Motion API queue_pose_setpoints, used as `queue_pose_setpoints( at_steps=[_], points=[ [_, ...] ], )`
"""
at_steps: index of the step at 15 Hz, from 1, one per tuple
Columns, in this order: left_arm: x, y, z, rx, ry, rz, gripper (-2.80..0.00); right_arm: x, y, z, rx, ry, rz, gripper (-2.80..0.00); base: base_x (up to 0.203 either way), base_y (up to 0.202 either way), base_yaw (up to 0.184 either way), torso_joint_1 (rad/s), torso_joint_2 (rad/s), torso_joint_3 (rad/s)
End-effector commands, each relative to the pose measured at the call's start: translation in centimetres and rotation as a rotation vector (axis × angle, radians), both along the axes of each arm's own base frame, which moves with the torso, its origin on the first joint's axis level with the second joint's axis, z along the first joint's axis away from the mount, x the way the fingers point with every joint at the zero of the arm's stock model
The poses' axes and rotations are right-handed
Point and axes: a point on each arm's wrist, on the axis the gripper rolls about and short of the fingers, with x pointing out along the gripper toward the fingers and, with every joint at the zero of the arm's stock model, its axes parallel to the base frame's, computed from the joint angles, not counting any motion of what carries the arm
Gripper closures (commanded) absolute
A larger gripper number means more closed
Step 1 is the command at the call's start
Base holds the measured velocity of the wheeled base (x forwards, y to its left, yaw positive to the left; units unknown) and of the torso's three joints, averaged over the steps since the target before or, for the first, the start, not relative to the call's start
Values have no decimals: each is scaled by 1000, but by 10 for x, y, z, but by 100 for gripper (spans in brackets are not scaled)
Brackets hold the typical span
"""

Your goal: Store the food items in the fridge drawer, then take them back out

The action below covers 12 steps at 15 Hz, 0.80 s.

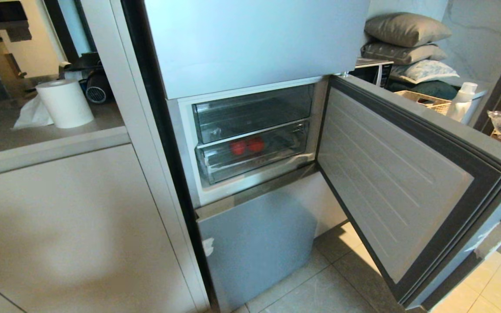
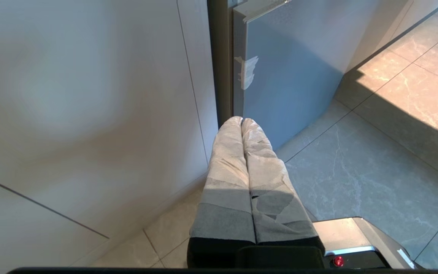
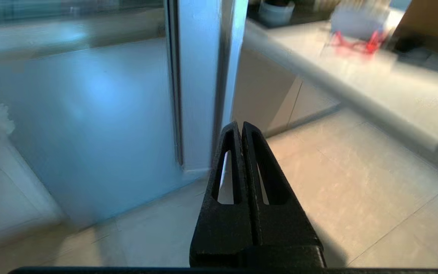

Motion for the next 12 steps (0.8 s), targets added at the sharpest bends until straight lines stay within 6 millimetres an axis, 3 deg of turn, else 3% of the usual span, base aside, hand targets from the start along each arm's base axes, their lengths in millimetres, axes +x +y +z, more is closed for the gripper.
queue_pose_setpoints(
  at_steps=[1, 3, 12],
  points=[
    [0, 0, 0, 2, -5, -2, 0, 0, 0, -2, -20, 20, -2, 0, 0, 0, 0, 0, 0, 0],
    [-2, 0, -1, 0, -24, 14, 0, -1, 0, -7, 29, 101, -5, 0, 0, 0, 0, 0, 0, 0],
    [-12, -1, -2, 55, -153, 2, 0, -1, 0, -7, 42, 98, -2, 0, 0, 0, 0, 0, 0, 0]
  ],
)
